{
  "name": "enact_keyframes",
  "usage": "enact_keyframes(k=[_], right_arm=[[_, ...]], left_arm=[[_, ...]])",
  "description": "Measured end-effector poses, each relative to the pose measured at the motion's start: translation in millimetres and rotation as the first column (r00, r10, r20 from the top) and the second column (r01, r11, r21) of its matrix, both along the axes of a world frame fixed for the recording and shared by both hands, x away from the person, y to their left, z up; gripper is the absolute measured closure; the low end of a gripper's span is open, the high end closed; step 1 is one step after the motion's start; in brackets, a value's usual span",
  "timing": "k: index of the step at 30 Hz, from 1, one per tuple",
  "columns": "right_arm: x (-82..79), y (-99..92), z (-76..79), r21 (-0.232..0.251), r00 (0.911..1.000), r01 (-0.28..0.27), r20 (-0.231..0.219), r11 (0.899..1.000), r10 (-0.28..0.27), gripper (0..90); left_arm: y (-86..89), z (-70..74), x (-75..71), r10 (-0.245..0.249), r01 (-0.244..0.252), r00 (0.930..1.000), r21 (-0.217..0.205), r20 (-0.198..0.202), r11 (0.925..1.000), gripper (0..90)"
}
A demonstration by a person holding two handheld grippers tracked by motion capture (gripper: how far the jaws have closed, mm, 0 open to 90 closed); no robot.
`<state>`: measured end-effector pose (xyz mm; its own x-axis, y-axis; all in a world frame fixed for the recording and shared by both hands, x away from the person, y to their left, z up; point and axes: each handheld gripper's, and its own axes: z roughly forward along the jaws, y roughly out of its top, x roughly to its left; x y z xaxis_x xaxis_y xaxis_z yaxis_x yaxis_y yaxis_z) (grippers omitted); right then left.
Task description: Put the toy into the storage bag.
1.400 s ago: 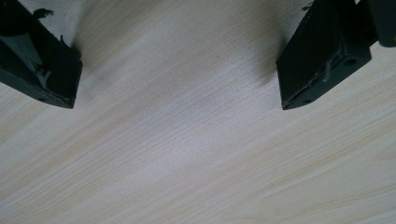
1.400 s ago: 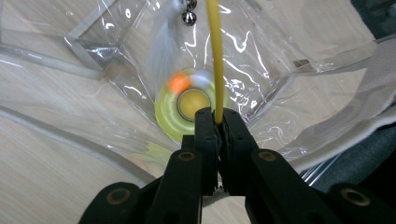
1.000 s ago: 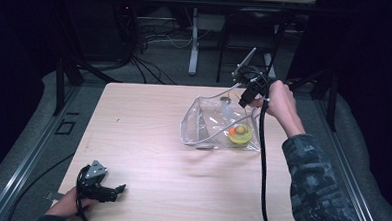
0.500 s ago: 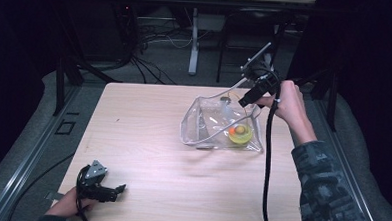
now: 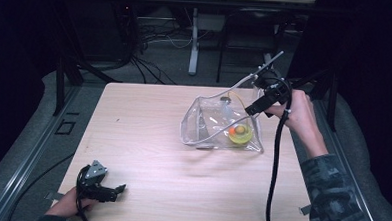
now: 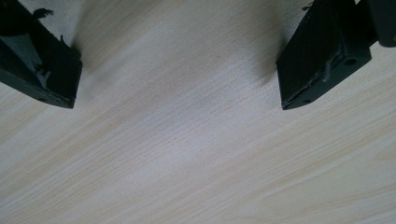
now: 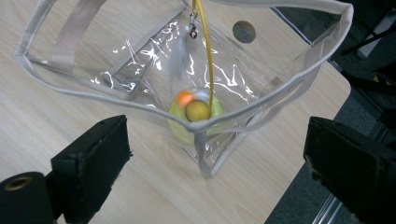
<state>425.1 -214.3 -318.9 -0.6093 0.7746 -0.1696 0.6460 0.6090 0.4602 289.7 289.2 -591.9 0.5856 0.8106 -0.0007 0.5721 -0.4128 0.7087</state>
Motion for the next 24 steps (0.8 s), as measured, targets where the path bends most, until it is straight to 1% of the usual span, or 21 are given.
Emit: enact_keyframes(k=[1, 3, 4, 6, 7, 8, 9, 11, 12, 14, 16, 18, 19, 20, 21, 22, 24], right_arm=[[-3.9, -3.4, -2.2, 0.004, 1.0000, 0.002, 0.003, 1.000, -0.002, 5.8], [-8.0, -6.8, -4.4, -0.002, 1.0000, 0.003, -0.002, 1.000, -0.003, 5.5], [-8.0, -6.8, -4.4, -0.002, 1.0000, 0.003, -0.002, 1.000, -0.003, 5.5], [-11.8, -9.9, -7.9, -0.006, 1.0000, 0.001, -0.004, 1.000, -0.001, 5.1], [-15.8, -12.5, -13.0, -0.001, 1.0000, 0.006, -0.003, 1.000, -0.006, 5.0], [-15.8, -12.5, -13.0, -0.001, 1.0000, 0.006, -0.003, 1.000, -0.006, 5.0], [-19.7, -14.5, -18.7, -0.004, 0.9999, 0.006, -0.009, 1.000, -0.006, 5.0], [-22.8, -15.9, -25.0, -0.011, 0.9999, 0.008, -0.010, 1.000, -0.009, 4.8], [-24.3, -16.9, -28.2, -0.014, 0.9998, 0.007, -0.019, 1.000, -0.007, 4.7], [-27.0, -18.3, -34.8, -0.003, 0.9996, 0.012, -0.024, 1.000, -0.013, 4.3], [-30.1, -21.1, -40.9, -0.007, 0.9994, 0.014, -0.032, 1.000, -0.014, 3.8], [-33.8, -24.0, -49.8, 0.007, 0.9991, 0.020, -0.037, 1.000, -0.019, 3.5], [-35.1, -25.3, -52.4, 0.006, 0.9989, 0.021, -0.043, 1.000, -0.020, 3.5], [-37.4, -27.7, -58.9, 0.011, 0.9984, 0.023, -0.052, 1.000, -0.022, 3.1], [-38.4, -28.3, -61.5, 0.014, 0.9982, 0.028, -0.054, 1.000, -0.027, 2.9], [-40.6, -30.5, -67.3, 0.011, 0.9976, 0.035, -0.060, 0.999, -0.035, 2.9], [-43.9, -34.5, -77.8, 0.035, 0.9963, 0.046, -0.074, 0.998, -0.044, 2.7]], left_arm=[[-0.2, -0.1, -0.1, 0.002, -0.002, 1.0000, -0.002, 0.000, 1.0000, 0.0], [0.0, 0.0, 0.0, 0.000, 0.000, 1.0000, 0.000, 0.000, 1.0000, 0.0], [0.0, 0.0, 0.0, 0.000, 0.000, 1.0000, 0.000, 0.000, 1.0000, 0.0], [-0.1, -0.1, 0.0, 0.001, -0.001, 1.0000, -0.001, 0.000, 1.0000, 0.0], [-0.1, -0.1, 0.0, 0.001, -0.001, 1.0000, -0.001, 0.000, 1.0000, 0.0], [-0.1, -0.1, 0.0, 0.001, -0.001, 1.0000, -0.001, 0.000, 1.0000, 0.0], [-0.1, 0.0, 0.0, 0.001, -0.001, 1.0000, -0.001, 0.000, 1.0000, 0.0], [-0.4, -0.5, 0.0, 0.006, -0.005, 1.0000, -0.003, 0.006, 1.0000, 0.0], [-0.4, -0.5, 0.0, 0.005, -0.005, 1.0000, -0.002, 0.005, 1.0000, 0.0], [-0.2, -0.5, 0.0, 0.003, -0.003, 1.0000, 0.000, 0.005, 1.0000, 0.0], [-0.5, -0.6, -0.1, 0.006, -0.006, 1.0000, -0.004, 0.004, 1.0000, 0.0], [-0.4, -0.5, 0.0, 0.006, -0.006, 1.0000, -0.002, 0.006, 1.0000, 0.0], [-0.3, -0.5, 0.0, 0.005, -0.005, 1.0000, -0.001, 0.006, 1.0000, 0.0], [-0.3, -0.5, 0.0, 0.004, -0.004, 1.0000, 0.000, 0.005, 1.0000, 0.0], [-0.4, -0.5, 0.0, 0.005, -0.005, 1.0000, -0.002, 0.005, 1.0000, 0.0], [-0.4, -0.5, 0.0, 0.006, -0.006, 1.0000, -0.002, 0.006, 1.0000, 0.0], [-0.2, -0.4, 0.0, 0.004, -0.004, 1.0000, 0.000, 0.005, 1.0000, 0.0]])
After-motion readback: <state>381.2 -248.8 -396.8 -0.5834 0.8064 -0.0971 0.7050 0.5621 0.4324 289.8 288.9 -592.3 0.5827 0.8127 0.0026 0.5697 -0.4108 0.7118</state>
